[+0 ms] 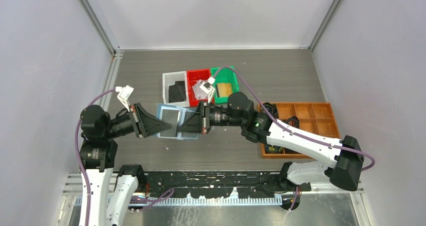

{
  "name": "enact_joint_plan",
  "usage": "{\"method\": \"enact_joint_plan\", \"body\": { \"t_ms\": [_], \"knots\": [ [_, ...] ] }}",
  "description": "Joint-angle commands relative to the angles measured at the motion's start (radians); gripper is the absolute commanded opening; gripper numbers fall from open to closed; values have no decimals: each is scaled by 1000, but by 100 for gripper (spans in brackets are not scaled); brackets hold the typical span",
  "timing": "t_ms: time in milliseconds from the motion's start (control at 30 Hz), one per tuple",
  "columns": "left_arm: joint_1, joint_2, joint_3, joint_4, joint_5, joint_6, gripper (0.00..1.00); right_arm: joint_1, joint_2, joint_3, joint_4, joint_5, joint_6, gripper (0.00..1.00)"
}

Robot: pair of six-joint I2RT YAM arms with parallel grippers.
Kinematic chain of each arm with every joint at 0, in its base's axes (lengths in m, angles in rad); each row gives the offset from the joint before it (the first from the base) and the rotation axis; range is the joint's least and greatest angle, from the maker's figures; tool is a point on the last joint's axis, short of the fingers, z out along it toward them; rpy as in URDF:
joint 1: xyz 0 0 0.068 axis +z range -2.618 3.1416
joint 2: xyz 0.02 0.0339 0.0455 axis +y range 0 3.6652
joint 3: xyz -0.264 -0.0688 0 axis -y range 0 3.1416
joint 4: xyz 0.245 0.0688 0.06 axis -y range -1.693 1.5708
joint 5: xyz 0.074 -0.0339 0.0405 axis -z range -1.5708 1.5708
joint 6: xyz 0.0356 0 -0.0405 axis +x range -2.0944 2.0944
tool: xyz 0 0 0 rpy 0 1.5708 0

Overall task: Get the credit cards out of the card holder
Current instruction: Remove the credit card from the card holder.

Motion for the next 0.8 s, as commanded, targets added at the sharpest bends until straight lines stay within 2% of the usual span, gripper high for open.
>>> {"method": "enact_joint_plan", "body": {
  "t_ms": [0, 67, 100, 300, 533, 667, 767],
  "knots": [
    [-19, -1, 67, 71, 127, -48, 9, -9, -36, 13, -39, 129, -63, 3],
    [-19, -4, 64, 71, 119, -43, 5, -9, -29, 39, -76, 153, -67, 29],
    [-19, -7, 64, 71, 112, -43, 4, -7, -26, 51, -84, 163, -66, 34],
    [-19, -20, 70, 79, 94, -45, 6, 16, 12, 144, -203, 248, -103, 42],
    [-19, -27, 72, 85, 104, -60, 6, 67, 58, 176, -159, 249, -100, 40],
    [-19, -35, 69, 91, 114, -61, 7, 83, 71, 176, -108, 232, -87, 24],
    [-19, -40, 64, 94, 127, -60, 11, 85, 60, 163, -98, 243, -78, 16]
  ]
}}
